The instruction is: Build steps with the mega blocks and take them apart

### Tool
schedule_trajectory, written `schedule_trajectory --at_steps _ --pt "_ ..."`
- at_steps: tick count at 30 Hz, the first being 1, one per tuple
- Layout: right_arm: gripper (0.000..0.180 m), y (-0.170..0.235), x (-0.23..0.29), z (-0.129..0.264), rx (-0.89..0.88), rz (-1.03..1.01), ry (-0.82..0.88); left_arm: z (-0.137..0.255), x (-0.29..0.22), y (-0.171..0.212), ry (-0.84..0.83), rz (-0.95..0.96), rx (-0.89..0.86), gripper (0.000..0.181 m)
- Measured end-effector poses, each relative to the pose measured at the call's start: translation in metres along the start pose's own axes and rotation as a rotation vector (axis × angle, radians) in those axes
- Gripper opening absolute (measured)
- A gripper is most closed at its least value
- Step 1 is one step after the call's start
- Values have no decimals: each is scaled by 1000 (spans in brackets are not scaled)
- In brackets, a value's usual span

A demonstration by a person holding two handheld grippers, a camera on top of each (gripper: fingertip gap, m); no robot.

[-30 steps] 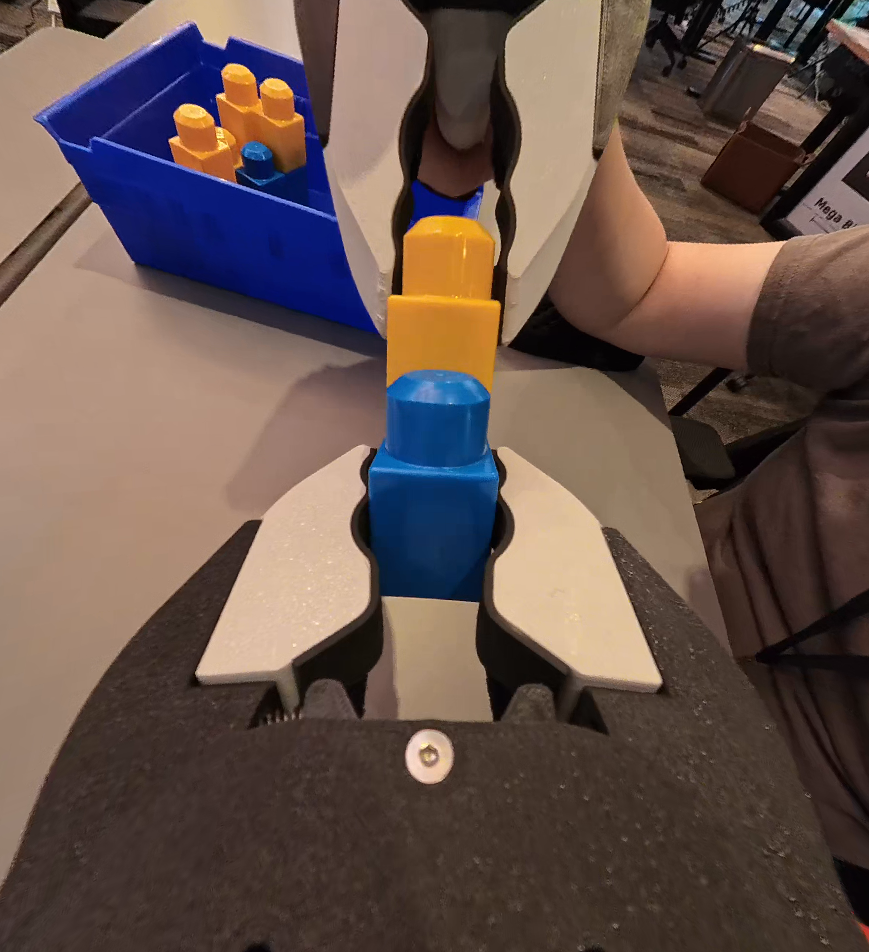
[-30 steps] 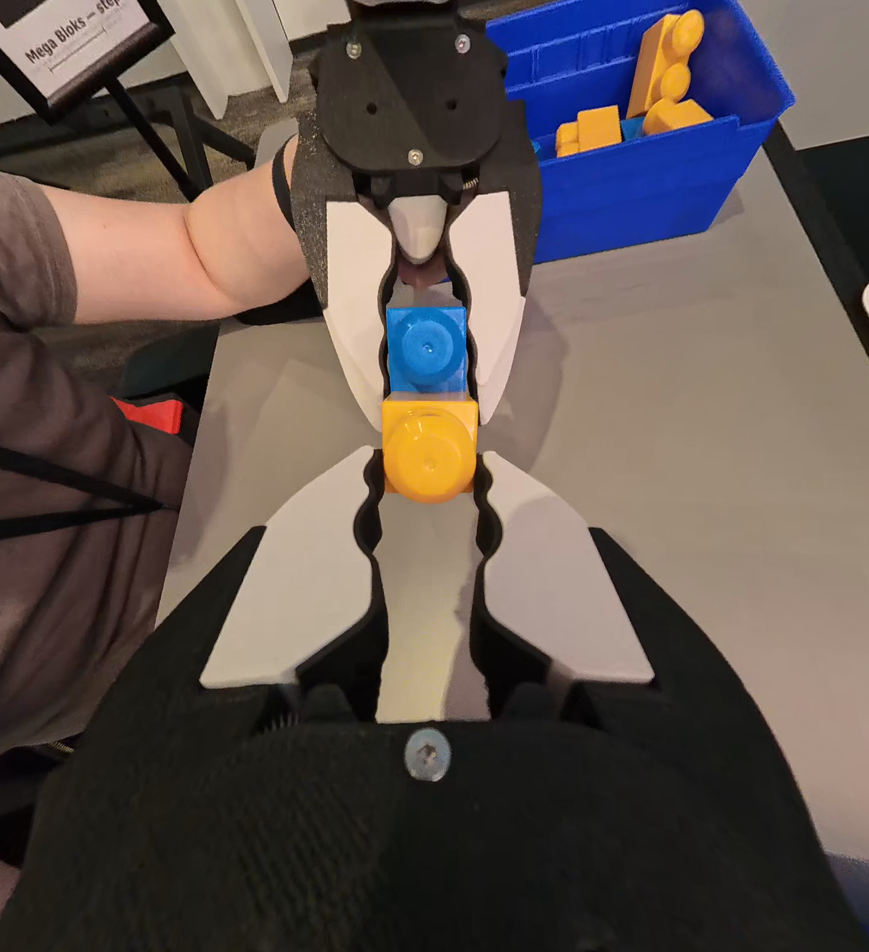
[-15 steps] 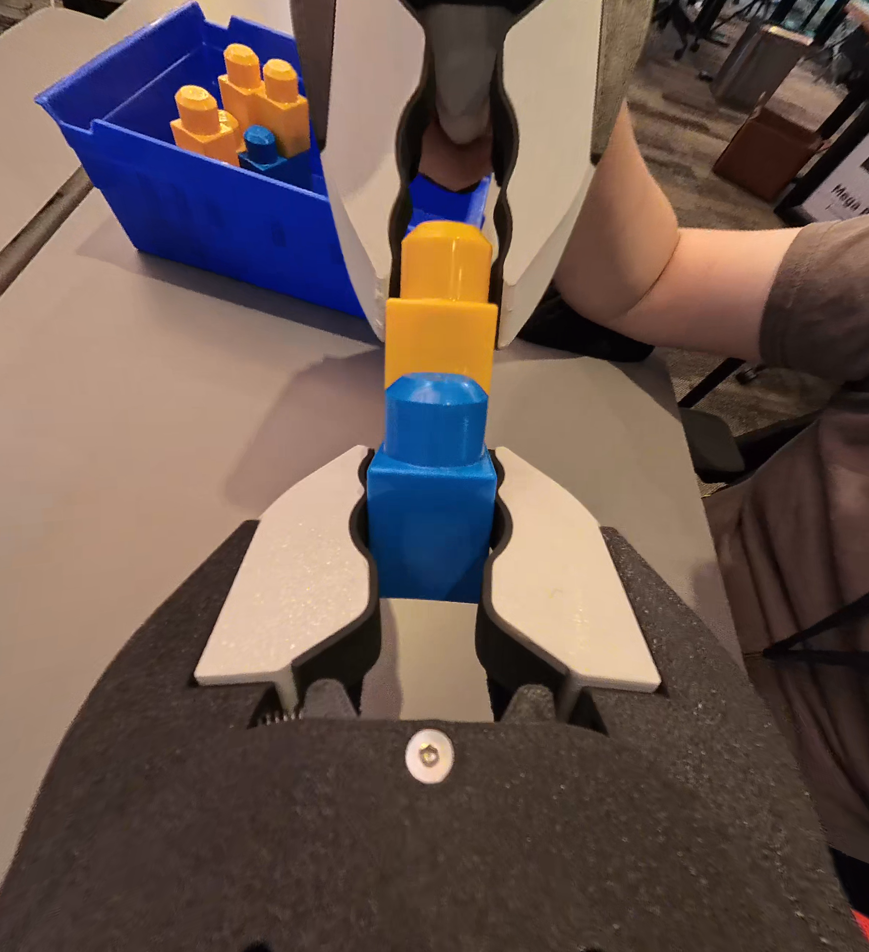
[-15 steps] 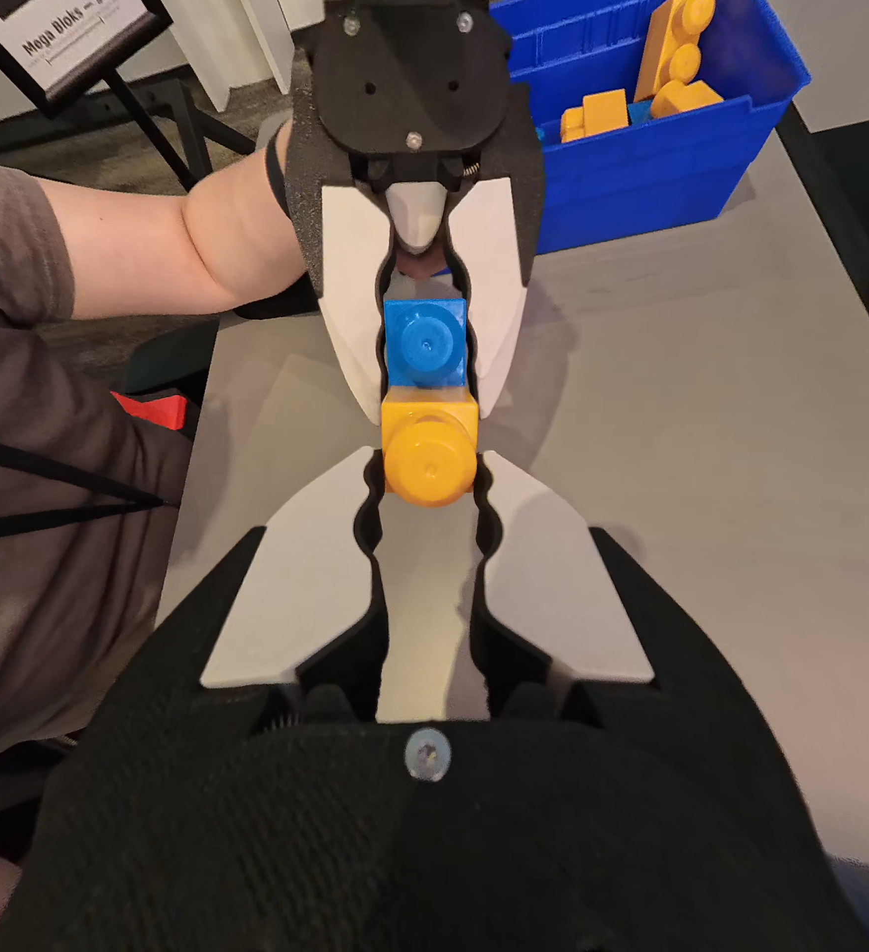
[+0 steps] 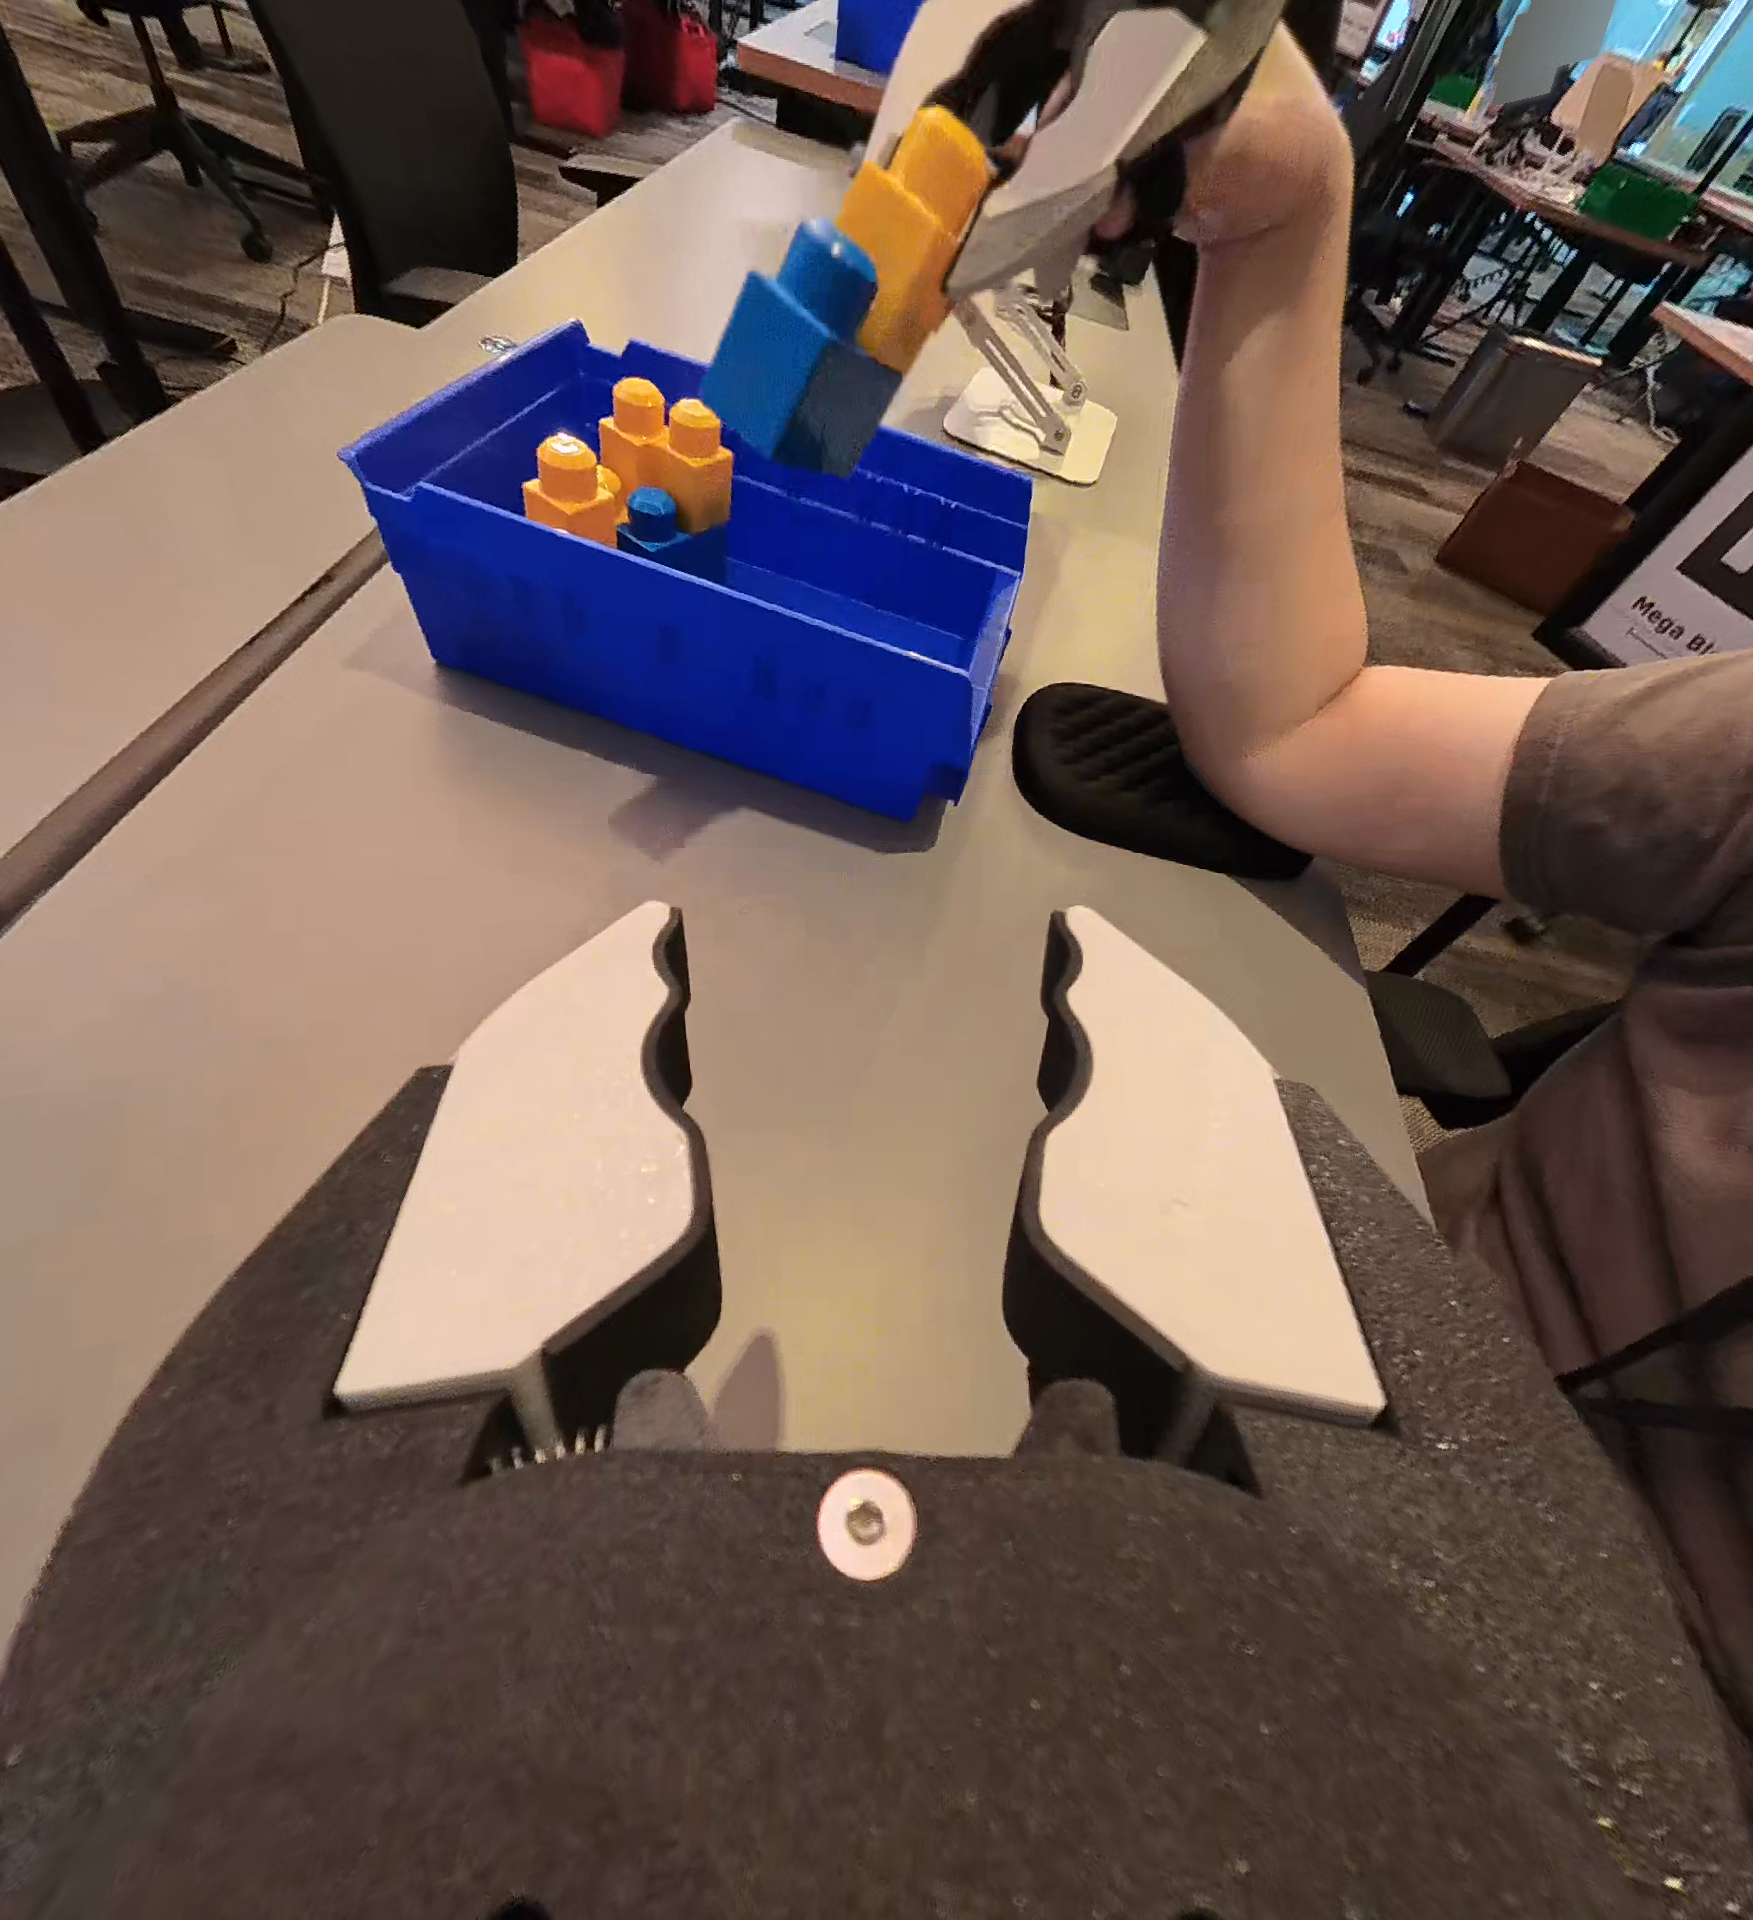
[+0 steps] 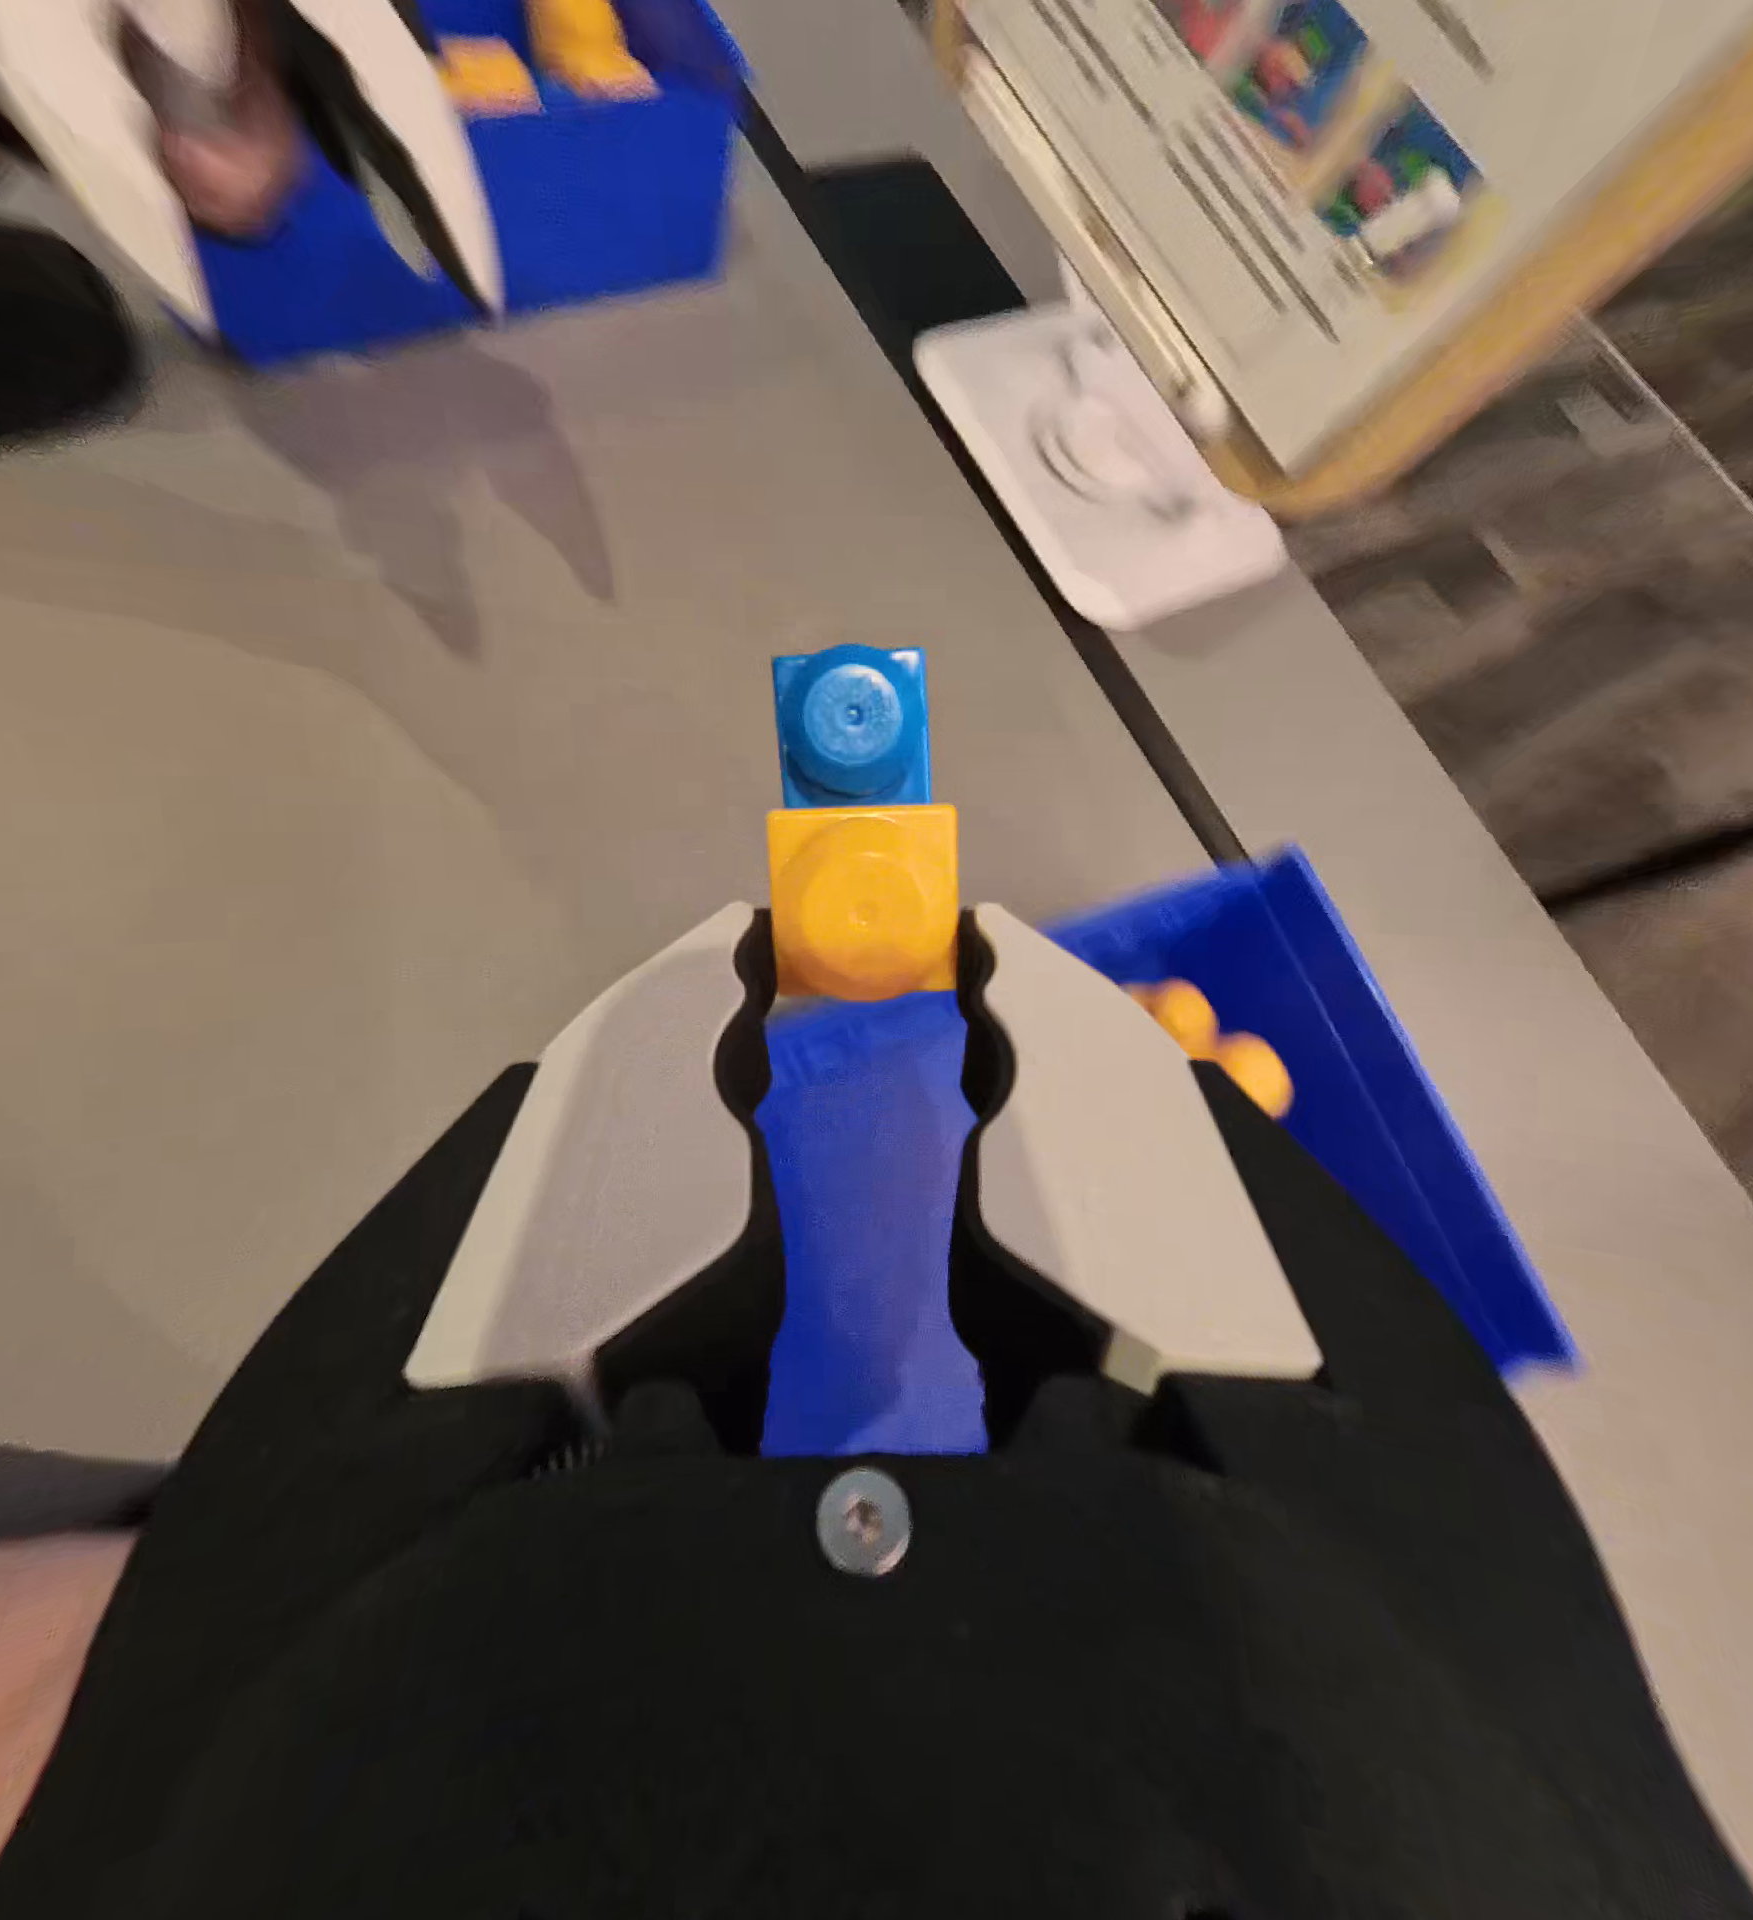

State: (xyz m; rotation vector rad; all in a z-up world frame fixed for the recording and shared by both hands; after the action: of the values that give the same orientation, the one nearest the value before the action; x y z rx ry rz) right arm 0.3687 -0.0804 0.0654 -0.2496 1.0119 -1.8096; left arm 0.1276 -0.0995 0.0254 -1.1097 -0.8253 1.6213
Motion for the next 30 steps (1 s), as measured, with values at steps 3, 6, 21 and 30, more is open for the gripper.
schedule_trajectory --at_steps 3,6,21,30 --pt "35 58 -28 10 119 -98 51 0 1 3 -12 -14 22 64" --pt "35 97 -44 0 196 -141 46 -4 -1 8 -5 -20 51 63" --pt "35 136 -75 -109 390 214 47 -19 0 22 7 -10 120 60" --pt "41 123 -93 -91 304 227 188 -1 2 12 -22 -21 87 60"
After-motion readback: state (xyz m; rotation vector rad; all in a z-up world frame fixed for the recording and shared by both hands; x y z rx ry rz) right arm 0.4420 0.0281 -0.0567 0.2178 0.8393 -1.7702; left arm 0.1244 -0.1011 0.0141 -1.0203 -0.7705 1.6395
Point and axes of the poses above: each gripper's, where its closed fingertips meet, z back along the fingers, y out of its underside, x = y × z across the jaws, the point moved 1 cm from there along z, back along the fingers, and after that the axes turned 5 degrees about z, right-handed, at the moved point
